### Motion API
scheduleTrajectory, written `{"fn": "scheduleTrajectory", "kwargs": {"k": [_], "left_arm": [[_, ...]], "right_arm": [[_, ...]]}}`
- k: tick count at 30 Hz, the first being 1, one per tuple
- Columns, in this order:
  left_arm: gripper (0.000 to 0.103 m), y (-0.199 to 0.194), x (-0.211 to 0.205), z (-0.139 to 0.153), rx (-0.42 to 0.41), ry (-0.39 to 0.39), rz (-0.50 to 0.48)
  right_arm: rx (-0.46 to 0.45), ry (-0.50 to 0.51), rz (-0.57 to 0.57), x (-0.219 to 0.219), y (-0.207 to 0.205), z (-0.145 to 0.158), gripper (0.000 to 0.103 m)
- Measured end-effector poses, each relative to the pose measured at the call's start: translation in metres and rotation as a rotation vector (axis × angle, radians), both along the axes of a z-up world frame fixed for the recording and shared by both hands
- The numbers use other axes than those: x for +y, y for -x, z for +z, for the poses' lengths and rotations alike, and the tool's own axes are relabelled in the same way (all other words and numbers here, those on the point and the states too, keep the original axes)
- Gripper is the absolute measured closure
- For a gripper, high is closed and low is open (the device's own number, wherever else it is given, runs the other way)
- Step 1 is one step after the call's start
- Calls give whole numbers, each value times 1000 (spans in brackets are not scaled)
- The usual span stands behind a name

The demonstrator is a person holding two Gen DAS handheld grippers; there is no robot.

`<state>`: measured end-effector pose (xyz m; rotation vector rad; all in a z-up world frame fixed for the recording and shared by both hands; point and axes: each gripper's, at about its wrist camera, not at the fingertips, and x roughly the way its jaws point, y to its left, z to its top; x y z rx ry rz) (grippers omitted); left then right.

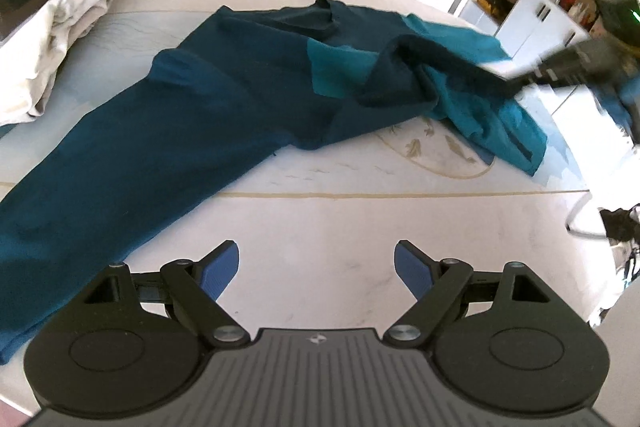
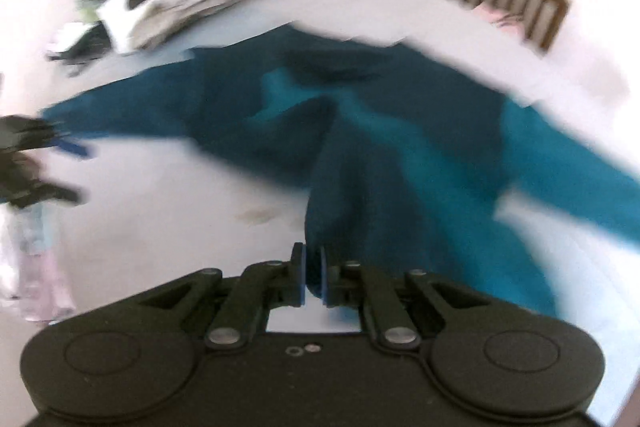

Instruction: Fold clothes

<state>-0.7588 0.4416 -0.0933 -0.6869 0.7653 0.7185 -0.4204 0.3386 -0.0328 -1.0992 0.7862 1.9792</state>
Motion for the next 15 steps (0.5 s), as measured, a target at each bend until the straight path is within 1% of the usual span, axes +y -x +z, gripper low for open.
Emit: {"fn": "scheduleTrajectory", "kwargs": {"k": [3,5,6,8,12,15], "left_arm": [[18,2,-2,-1,-54,19,-16],[18,1,-4,-4,-109,53,-23],[18,0,-5,-6,-141,79,-29],[18,-5,-6,-12,-194,137,-54],[18,-19,-15,-21,-202,173,-80],[18,-27,-22,-25,-211,208,-71]], "right_arm": [[50,82,36,-34,22,-13,0],[87,146,52,-50,33,-26,0],[104,178,62,-58,39,-32,0],[102,230,104,-72,49,-46,0],[135,293,180,-84,66,-63,0],[143,291,217,-85,68,-64,0]]}}
